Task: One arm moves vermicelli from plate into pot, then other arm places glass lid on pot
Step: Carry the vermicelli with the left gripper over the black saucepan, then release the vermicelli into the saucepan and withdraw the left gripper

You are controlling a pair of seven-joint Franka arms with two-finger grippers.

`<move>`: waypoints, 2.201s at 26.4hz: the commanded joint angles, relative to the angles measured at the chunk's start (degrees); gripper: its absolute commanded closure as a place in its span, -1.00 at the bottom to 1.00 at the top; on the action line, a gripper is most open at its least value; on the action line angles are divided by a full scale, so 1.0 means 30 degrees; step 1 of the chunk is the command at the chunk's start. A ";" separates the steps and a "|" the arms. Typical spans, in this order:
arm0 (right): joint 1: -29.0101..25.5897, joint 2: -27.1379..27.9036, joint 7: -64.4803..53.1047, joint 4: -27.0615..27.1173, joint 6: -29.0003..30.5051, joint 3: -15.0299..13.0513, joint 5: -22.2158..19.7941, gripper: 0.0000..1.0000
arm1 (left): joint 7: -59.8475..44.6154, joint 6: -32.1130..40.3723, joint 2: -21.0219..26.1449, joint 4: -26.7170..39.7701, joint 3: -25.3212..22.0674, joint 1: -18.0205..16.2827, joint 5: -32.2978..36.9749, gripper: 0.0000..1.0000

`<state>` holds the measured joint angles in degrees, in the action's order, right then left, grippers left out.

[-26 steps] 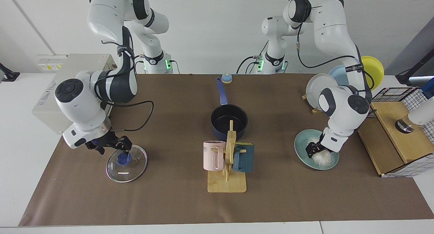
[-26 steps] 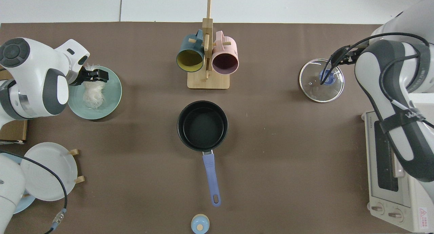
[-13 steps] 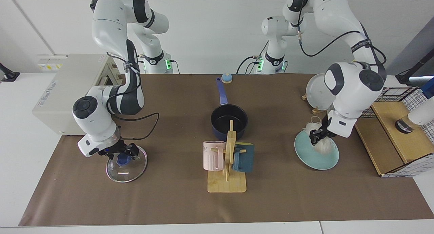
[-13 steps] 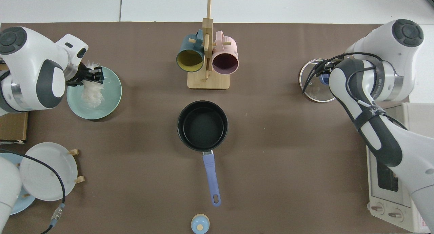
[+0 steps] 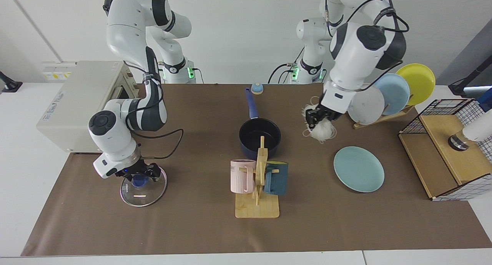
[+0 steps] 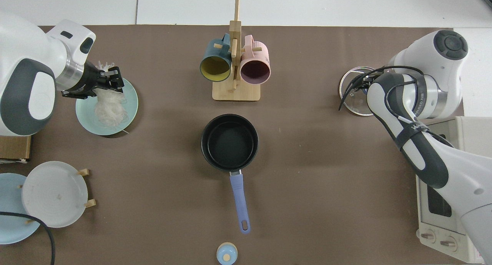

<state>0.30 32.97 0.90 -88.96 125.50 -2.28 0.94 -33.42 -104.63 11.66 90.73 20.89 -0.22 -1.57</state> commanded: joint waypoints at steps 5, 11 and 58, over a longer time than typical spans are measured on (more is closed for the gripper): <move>-0.0131 -0.0120 0.0372 -0.0903 0.1644 0.0085 -0.0166 -1.00 | -0.1692 -0.4347 -0.1192 0.3447 0.2292 -0.0073 -0.0911 1.00; -0.0072 -0.0120 0.0432 -0.0815 0.1557 0.0085 0.0067 0.12 | -0.1693 -0.6372 -0.0253 0.4969 0.3464 0.0249 -0.0972 1.00; 0.1683 -0.8205 0.0075 -0.3392 -0.6559 0.0290 0.0186 1.00 | -0.1080 -0.3008 0.0394 0.2366 0.1682 0.0483 0.1519 -1.00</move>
<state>2.18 13.28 -0.28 -93.61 105.50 -1.41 1.05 -38.36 -121.68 16.59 102.01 30.08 0.96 2.48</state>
